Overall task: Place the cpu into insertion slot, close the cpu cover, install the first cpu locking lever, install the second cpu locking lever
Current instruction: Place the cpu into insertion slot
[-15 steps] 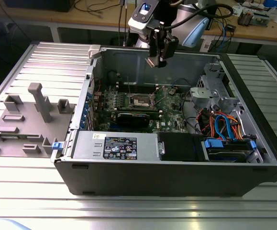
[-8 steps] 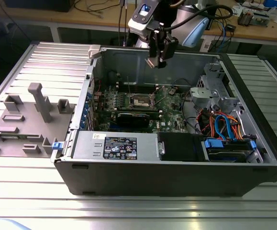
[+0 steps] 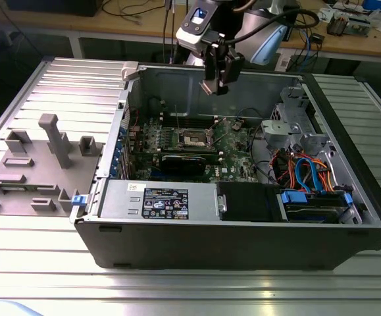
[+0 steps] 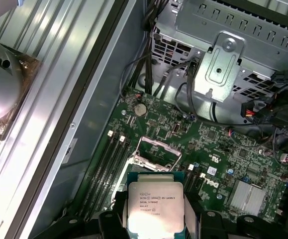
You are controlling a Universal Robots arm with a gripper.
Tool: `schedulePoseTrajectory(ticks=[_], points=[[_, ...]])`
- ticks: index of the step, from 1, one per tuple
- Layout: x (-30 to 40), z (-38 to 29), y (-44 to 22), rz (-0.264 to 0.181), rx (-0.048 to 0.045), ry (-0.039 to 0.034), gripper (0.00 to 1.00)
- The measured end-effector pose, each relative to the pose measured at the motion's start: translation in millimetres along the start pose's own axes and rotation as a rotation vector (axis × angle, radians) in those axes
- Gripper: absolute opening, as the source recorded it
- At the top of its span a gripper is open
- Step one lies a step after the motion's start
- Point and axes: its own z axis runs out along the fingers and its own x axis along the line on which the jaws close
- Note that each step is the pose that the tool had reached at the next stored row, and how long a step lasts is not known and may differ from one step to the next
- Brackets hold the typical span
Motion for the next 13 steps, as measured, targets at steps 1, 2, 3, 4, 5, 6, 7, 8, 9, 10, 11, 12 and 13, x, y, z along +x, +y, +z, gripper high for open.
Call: schedulePoseTrajectory(ticks=[1, 2, 3, 4, 5, 6, 7, 8, 9, 10, 11, 12, 13], points=[[0.0, 0.6, -0.1, 0.0, 0.0002, 0.0001, 0.54], [0.0, 1.0, -0.1, 0.0, 0.0003, 0.0001, 0.54], [0.0, 1.2, -0.1, 0.0, 0.0004, 0.0001, 0.54], [0.0, 1.4, -0.1, 0.0, 0.0004, 0.0001, 0.54], [0.0, 1.6, -0.1, 0.0, 0.0005, 0.0001, 0.54], [0.0, 1.7, -0.2, 0.0, 0.0005, 0.0002, 0.54], [0.0, 1.9, -0.2, 0.0, 0.0004, 0.0002, 0.54], [0.0, 2.0, -0.2, 0.0, 0.0005, 0.0001, 0.54], [0.0, 2.1, -0.2, 0.0, 0.0005, 0.0001, 0.54], [0.0, 2.3, -0.2, 0.0, 0.0005, 0.0002, 0.54], [0.0, 2.3, -0.2, 0.0, 0.0005, 0.0002, 0.54], [0.0, 2.4, -0.2, 0.0, 0.0005, 0.0002, 0.54], [0.0, 2.6, -0.2, 0.0, 0.0004, 0.0002, 0.54]])
